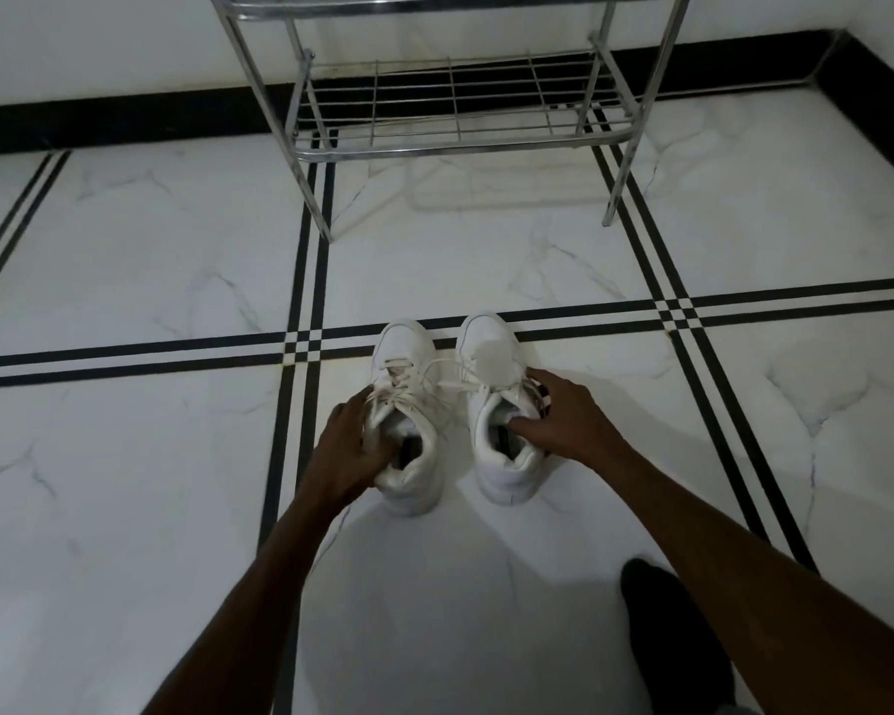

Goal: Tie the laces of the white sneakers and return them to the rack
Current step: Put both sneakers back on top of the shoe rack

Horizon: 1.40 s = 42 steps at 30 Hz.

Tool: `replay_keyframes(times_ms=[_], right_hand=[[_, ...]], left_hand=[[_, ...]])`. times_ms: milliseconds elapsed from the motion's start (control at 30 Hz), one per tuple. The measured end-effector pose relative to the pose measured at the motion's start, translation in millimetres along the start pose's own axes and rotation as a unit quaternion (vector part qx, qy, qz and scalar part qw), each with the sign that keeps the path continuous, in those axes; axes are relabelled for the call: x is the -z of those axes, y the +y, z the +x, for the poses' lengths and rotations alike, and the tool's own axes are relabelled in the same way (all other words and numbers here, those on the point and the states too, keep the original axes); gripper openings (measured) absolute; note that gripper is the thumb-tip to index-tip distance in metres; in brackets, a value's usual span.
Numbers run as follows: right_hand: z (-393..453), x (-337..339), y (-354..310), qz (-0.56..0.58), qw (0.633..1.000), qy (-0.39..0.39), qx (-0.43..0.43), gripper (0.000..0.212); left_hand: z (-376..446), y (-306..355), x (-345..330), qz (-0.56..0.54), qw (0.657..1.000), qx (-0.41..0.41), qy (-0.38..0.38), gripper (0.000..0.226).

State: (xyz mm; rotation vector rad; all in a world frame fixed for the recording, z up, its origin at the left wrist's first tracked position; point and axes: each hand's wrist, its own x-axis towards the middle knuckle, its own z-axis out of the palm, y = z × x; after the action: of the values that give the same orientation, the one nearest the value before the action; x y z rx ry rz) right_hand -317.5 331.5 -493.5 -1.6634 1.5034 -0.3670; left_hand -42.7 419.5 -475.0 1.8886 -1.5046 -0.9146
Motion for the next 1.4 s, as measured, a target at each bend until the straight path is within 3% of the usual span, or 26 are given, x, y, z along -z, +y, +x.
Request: replay_keyframes(times_ms=[100,300,500,1033,1233,1400], right_hand=[[-2.5,-5.9,-5.6,0.006,0.999,0.037,0.0,0.059],[7.1,-8.6,-8.6,0.016,0.998,0.064,0.008,0.05],[13.3,32.1,-32.5,0.054,0.995,0.085,0.006,0.067],[-34.3,302.3,-263.9,0.064,0.995,0.078,0.001,0.069],[7.1,355.6,-317.0,0.072,0.995,0.069,0.008,0.072],[84.3,357.6,-346.6,0.046,0.997,0.064,0.005,0.072]], left_hand=[[-1.5,5.2,-8.6,-0.019,0.998,0.046,0.028,0.05],[13.0,19.2,-29.4,-0.005,0.995,0.081,0.062,0.052],[28.4,57.1,-21.8,-0.01,0.995,0.062,0.079,0.058],[51.2,363.5,160.8,-0.018,0.997,0.057,0.042,0.057],[101.2,414.3,202.9,-0.017,0.998,0.052,0.042,0.056],[175.0,415.2,227.3,-0.031,0.998,0.05,0.037,0.058]])
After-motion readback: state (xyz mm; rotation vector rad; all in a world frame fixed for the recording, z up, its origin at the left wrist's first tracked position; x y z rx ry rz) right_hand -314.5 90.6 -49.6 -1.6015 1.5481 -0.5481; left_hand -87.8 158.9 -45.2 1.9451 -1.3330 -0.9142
